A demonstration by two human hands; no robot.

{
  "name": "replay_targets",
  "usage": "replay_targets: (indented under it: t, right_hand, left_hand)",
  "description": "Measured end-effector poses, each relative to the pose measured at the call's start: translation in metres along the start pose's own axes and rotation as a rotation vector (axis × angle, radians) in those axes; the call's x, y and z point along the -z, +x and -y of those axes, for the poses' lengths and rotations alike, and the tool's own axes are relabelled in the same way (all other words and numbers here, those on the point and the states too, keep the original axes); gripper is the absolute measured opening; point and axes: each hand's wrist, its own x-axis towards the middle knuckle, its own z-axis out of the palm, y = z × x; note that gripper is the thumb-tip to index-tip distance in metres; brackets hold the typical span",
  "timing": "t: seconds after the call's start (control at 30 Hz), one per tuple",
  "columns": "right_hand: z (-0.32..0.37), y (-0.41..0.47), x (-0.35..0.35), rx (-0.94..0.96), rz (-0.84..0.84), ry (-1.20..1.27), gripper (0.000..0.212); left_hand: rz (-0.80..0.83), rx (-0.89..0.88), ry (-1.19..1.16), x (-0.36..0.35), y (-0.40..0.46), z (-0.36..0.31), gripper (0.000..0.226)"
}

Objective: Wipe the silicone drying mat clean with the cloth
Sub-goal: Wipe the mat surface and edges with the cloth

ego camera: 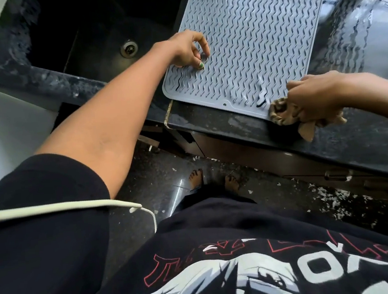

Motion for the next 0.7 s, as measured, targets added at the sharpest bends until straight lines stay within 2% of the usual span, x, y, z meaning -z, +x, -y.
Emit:
replay_targets:
  t: [0.13,0.23,0.3,0.4,0.47,0.53,0.57,0.6,0.63,0.67,0.7]
  right_hand:
    - [-0.006,-0.008,0.016,0.036,0.106,-0.080,0.022]
    - [-0.001,-0.002,0.024,0.115,-0.054,-0.081,0.025]
    - [0.004,0.003,0.016,0.102,-0.149,-0.066,0.024]
    - [0.001,-0.002,0.001,0.051,-0.052,-0.071,0.036]
    - [-0.005,-0.009,0.002,0.048,0.037,-0.096,0.030]
    - [-0.014,-0.011,0.012,0.063,0.100,-0.068,0.013]
    - [-0.018,-0.014,0.023,0.070,0.116,0.010,0.012]
    - [-0.023,-0.018,0.038,0.074,0.115,0.109,0.024]
    - [-0.027,-0.018,0.053,0.072,0.054,0.216,0.041]
    - [-0.031,-0.015,0.071,0.076,-0.082,0.279,0.052]
    - [-0.032,-0.013,0.089,0.079,-0.283,0.270,0.051]
  left_hand:
    - [0.006,-0.006,0.024,0.000,0.000,-0.001,0.032]
    - [0.013,-0.004,0.021,-0.002,0.003,0.000,0.032]
    - [0.003,-0.012,0.003,-0.004,0.003,0.001,0.032]
    - [0.001,-0.007,-0.003,-0.003,0.000,0.000,0.032]
    - [-0.019,-0.003,0.060,-0.004,-0.007,-0.004,0.034]
    - [-0.147,-0.024,0.172,-0.012,-0.013,-0.009,0.043]
    - [-0.262,-0.049,0.194,-0.019,-0.015,-0.013,0.047]
    - [-0.376,-0.092,0.188,-0.029,-0.014,-0.018,0.049]
    - [-0.471,-0.126,0.168,-0.041,-0.016,-0.027,0.048]
    - [-0.555,-0.172,0.143,-0.052,-0.015,-0.036,0.046]
    - [-0.590,-0.186,0.125,-0.064,-0.015,-0.045,0.043]
